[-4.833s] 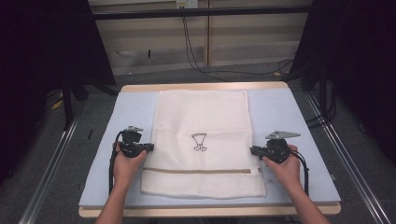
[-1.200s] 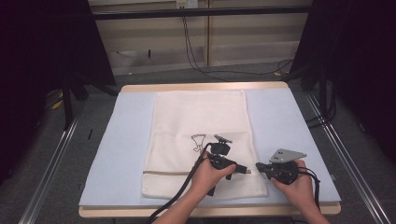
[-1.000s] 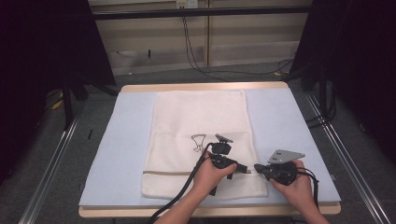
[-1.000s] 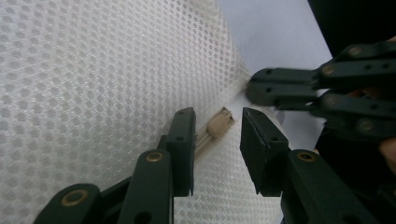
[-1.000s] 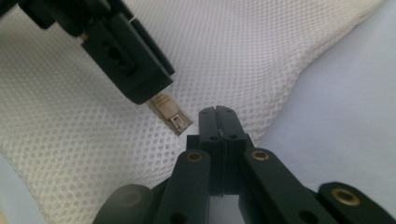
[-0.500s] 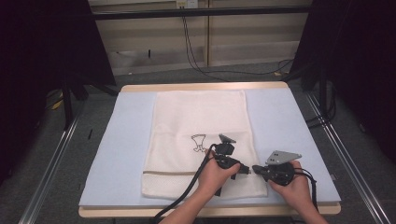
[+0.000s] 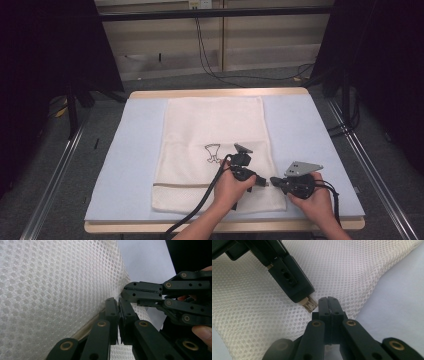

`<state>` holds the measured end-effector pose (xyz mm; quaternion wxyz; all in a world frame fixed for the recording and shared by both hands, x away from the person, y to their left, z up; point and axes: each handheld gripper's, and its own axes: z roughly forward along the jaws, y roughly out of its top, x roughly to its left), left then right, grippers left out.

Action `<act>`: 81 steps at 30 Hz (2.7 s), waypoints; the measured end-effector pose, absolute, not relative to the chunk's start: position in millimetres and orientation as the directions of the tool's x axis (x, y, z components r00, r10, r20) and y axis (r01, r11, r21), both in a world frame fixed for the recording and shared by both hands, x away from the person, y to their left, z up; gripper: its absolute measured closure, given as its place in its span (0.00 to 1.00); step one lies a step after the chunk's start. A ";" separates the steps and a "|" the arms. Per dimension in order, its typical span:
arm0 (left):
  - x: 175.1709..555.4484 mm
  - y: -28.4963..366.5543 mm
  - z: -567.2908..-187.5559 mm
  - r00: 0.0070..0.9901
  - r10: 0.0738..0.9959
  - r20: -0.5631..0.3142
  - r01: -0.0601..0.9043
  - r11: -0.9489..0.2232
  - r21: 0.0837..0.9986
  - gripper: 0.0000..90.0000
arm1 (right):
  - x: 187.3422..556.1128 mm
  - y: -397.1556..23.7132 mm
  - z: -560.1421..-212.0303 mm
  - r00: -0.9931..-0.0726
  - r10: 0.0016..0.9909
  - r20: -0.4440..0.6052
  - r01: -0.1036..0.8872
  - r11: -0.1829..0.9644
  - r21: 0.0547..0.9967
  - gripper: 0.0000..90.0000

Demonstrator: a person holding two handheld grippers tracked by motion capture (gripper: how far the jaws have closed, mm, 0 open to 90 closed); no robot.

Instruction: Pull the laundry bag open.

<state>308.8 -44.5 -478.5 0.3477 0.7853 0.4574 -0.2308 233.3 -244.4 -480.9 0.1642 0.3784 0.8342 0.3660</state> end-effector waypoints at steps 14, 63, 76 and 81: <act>309.3 -49.2 -483.7 0.431 0.563 -0.705 0.901 -0.301 0.311 0.97 | 234.3 -245.1 -481.0 -0.662 0.749 0.015 0.516 0.441 0.734 1.00; 321.2 73.9 -470.5 0.381 0.597 -0.706 0.924 -0.268 0.272 0.97 | 236.2 -248.5 -482.0 -0.658 0.751 0.053 0.534 0.417 0.735 1.00; 317.8 98.0 -468.7 0.371 0.610 -0.700 0.929 -0.250 0.274 0.97 | 236.1 -248.5 -482.1 -0.656 0.753 0.056 0.536 0.413 0.737 1.00; 318.0 107.9 -465.8 0.373 0.609 -0.700 0.928 -0.252 0.276 0.97 | 236.1 -248.5 -482.2 -0.656 0.753 0.056 0.537 0.412 0.736 1.00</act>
